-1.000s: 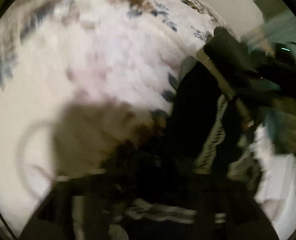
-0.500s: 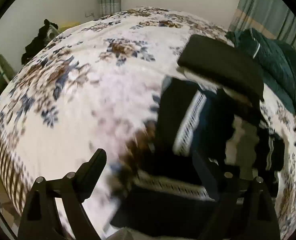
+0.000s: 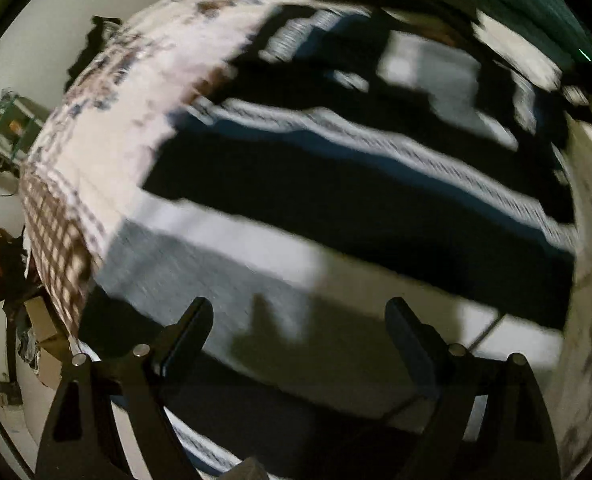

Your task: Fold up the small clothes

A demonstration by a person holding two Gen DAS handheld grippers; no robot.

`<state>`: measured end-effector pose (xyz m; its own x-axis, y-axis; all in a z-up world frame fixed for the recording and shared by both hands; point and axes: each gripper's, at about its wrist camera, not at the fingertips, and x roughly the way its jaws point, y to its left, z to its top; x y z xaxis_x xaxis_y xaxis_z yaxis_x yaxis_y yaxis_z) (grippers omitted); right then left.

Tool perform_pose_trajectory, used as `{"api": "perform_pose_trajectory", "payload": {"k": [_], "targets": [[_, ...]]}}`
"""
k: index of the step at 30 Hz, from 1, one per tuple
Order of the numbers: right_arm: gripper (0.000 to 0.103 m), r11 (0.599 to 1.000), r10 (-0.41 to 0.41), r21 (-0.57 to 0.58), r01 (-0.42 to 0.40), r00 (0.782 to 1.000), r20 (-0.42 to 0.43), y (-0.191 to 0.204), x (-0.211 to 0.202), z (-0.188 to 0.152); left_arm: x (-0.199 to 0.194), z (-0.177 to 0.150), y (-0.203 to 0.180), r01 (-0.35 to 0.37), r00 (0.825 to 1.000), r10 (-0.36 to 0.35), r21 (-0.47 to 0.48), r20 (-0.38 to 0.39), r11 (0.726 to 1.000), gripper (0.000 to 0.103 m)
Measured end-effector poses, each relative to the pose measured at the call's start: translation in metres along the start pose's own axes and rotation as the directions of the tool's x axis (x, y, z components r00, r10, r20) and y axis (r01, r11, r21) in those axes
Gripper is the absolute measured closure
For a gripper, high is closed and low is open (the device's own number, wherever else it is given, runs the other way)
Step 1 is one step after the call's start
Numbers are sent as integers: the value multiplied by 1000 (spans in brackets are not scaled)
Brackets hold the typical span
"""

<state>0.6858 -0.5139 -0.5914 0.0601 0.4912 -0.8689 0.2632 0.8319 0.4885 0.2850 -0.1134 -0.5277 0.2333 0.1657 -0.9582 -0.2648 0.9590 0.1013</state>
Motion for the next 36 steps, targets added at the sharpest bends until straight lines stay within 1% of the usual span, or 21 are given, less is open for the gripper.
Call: {"api": "perform_pose_trajectory", "payload": {"k": [2, 4, 6, 8, 9, 11, 13, 15, 17, 18, 19, 20, 21, 22, 26, 28, 31, 32, 33, 34, 36], "targets": [[95, 998, -37, -58, 35, 999, -35, 9, 11, 3, -2, -16, -17, 20, 999, -19, 39, -29, 999, 15], [85, 998, -25, -53, 21, 998, -64, 12, 11, 7, -6, -33, -33, 54, 997, -49, 87, -55, 995, 15], [58, 999, 12, -29, -15, 995, -103, 8, 5, 7, -15, -52, -51, 94, 993, -85, 133, -76, 987, 15], [49, 999, 49, -13, -50, 993, -112, -4, -15, -1, -27, -78, -72, 165, 983, -149, 164, -106, 973, 15], [49, 998, 57, -16, -59, 991, -123, -10, -27, -8, -29, -88, -82, 193, 977, -173, 171, -122, 966, 15], [49, 999, 42, -14, -44, 989, -142, -32, -50, -18, -29, -111, -109, 262, 956, -230, 182, -181, 948, 15], [49, 999, 33, -4, -34, 987, -158, -52, -68, -31, -24, -125, -133, 306, 940, -266, 186, -215, 934, 15], [49, 1000, 24, -5, -25, 985, -168, -67, -80, -42, -13, -135, -156, 304, 939, -256, 210, -228, 929, 16], [49, 999, 36, -11, -39, 984, -176, -86, -89, -49, 3, -142, -176, 253, 955, -198, 260, -220, 932, 19], [49, 999, 45, -9, -47, 983, -178, -94, -92, -49, 11, -144, -182, 205, 968, -150, 289, -202, 935, 33], [49, 998, 58, -1, -59, 982, -181, -102, -93, -49, 12, -142, -182, 184, 974, -132, 297, -185, 937, 51], [48, 996, 85, 6, -85, 979, -184, -106, -92, -48, 10, -140, -179, 171, 978, -127, 292, -164, 941, 63], [48, 994, 107, 7, -108, 977, -186, -106, -91, -46, 6, -137, -175, 160, 982, -124, 284, -142, 945, 94], [48, 990, 143, 10, -144, 973, -182, -102, -84, -43, 0, -134, -169, 151, 985, -120, 278, -124, 949, 99], [48, 968, 249, 44, -245, 955, -158, -81, -50, -24, -22, -120, -144, 162, 986, -148, 259, -72, 952, 99], [48, 964, 265, 45, -261, 954, -144, -67, -31, -15, -36, -110, -134, 161, 987, -154, 271, -45, 949, 99], [48, 949, 314, 85, -305, 939, -143, -51, -2, -6, -59, -102, -124, 172, 984, -175, 271, -12, 947, 99], [50, 952, 303, 85, -294, 942, -146, -47, 5, -4, -65, -99, -120, 180, 982, -186, 266, -2, 947, 99], [58, 965, 261, 67, -255, 958, -117, -40, 8, -4, -70, -100, -117, 186, 981, -194, 261, 3, 947, 99], [91, 975, 220, 34, -218, 973, -66, -33, 5, -4, -75, -100, -110, 195, 979, -204, 249, 12, 949, 99], [92, 991, 129, -42, -129, 991, -21, -9, -4, -7, -81, -95, -96, 224, 972, -234, 222, 18, 949, 99]]}}
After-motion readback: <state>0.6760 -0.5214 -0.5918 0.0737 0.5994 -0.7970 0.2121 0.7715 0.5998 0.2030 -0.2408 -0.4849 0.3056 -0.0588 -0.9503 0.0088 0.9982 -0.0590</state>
